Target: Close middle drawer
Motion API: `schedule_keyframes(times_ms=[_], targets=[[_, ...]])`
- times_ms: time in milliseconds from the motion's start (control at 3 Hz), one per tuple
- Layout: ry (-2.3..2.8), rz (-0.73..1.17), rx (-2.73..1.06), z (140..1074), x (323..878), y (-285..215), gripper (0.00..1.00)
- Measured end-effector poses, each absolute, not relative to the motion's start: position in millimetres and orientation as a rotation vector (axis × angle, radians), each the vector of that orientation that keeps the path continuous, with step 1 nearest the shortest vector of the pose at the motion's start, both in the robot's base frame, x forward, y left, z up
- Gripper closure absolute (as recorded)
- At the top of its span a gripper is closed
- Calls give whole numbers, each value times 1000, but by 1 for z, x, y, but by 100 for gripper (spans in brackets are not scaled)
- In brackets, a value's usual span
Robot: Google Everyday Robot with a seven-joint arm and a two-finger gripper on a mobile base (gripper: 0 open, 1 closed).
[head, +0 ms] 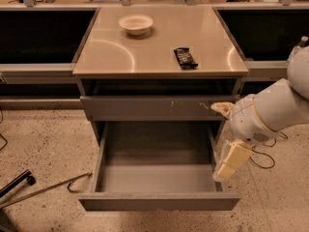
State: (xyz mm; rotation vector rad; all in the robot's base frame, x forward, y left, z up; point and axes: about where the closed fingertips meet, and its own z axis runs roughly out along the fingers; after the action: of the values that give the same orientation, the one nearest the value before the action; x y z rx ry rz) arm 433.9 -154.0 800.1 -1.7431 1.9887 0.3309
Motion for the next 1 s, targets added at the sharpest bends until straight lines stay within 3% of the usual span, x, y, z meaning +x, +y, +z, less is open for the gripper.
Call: schedule_keyframes(times_ms=[333, 1000], targets=[[1988, 331, -1743, 800, 434, -154, 0], [1969, 497, -1745, 723, 382, -138, 0]])
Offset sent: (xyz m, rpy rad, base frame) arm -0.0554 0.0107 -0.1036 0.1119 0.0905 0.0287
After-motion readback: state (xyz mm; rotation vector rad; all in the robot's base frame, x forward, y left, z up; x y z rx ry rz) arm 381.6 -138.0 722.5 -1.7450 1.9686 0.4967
